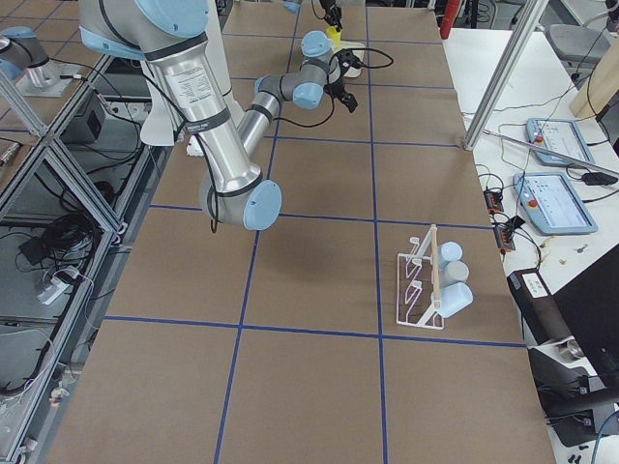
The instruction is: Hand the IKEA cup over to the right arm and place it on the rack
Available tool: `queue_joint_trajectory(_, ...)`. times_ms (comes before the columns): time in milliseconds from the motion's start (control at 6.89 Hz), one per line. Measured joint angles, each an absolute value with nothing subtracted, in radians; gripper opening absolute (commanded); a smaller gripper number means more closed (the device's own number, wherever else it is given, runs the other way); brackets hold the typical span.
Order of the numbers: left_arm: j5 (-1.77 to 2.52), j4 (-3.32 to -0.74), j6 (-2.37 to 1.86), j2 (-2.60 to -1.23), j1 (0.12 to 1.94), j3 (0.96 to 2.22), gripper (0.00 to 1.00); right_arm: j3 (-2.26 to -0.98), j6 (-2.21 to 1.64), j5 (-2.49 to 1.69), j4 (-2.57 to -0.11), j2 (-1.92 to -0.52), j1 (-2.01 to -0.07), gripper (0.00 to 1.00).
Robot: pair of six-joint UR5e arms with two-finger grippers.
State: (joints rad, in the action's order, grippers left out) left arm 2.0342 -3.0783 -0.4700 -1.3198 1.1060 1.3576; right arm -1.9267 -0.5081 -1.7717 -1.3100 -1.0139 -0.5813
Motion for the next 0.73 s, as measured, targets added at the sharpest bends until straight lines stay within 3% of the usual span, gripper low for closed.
queue_joint_trajectory(726,2.182,-3.079,-0.459,-1.346,1.168,1.366,0.00,-1.925,-0.509,-1.760,-1.308,-1.012,-0.579,1.00)
